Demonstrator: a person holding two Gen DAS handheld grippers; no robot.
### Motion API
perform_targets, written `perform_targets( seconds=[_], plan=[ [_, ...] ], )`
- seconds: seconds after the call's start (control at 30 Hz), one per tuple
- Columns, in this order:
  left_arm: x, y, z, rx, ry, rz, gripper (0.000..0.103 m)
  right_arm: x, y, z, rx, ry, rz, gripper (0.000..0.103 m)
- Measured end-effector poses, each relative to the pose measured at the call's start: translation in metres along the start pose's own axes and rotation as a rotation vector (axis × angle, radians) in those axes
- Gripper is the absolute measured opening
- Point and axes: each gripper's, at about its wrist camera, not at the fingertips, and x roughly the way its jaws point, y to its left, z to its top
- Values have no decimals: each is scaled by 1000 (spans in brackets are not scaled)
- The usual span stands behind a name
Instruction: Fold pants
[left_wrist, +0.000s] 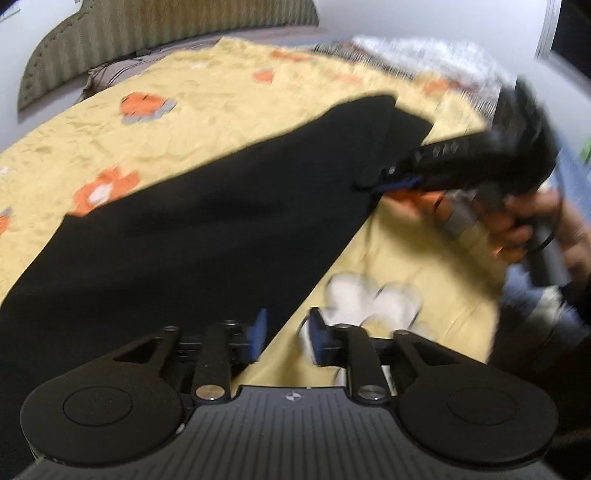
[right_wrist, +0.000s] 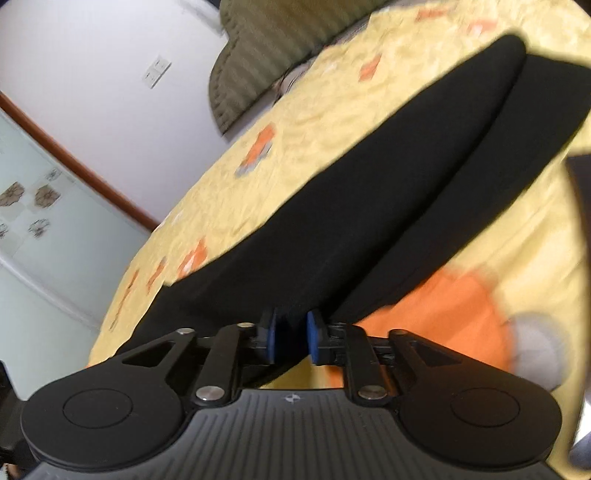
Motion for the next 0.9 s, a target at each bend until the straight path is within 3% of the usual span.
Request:
perform_targets(
  seconds=[0.03, 0.17, 0.27, 0.33, 0.4, 0.5, 0.63, 0.7, 0.8, 0.83, 0.9],
  plan=[
    [1, -1, 7, -9, -18, -11, 45, -5, -4, 6, -1, -22, -22, 24],
    [20, -10, 45, -29, -80, -20, 53, -20, -29, 43, 24, -97, -115, 24],
    [48, -17, 70, -47, -90, 87, 65, -22, -52, 77, 25, -144, -215, 24],
    [72, -21, 81, -50, -65, 201, 65, -17, -70, 96, 72, -156, -282, 24],
    [89, -21, 84, -56, -52, 271, 65, -7, -92, 110, 126, -133, -291, 24],
    [106, -19, 80, -71, -13, 283, 65, 16, -110, 124, 207, -79, -281, 24],
    [108, -20, 70, -46, -27, 285, 68, 48, -70, 146, 109, -33, -276, 31],
    [108, -19, 70, -50, -27, 282, 69, 72, -42, 162, 1, -7, -188, 42],
    [109, -13, 69, -85, -23, 260, 70, 99, -7, 177, -45, 1, -68, 43],
    [108, -12, 68, -92, -23, 258, 71, 101, 4, 180, -80, -13, -50, 43],
    [108, -13, 66, -90, -28, 255, 73, 95, 17, 182, -172, -86, -94, 43]
  ],
)
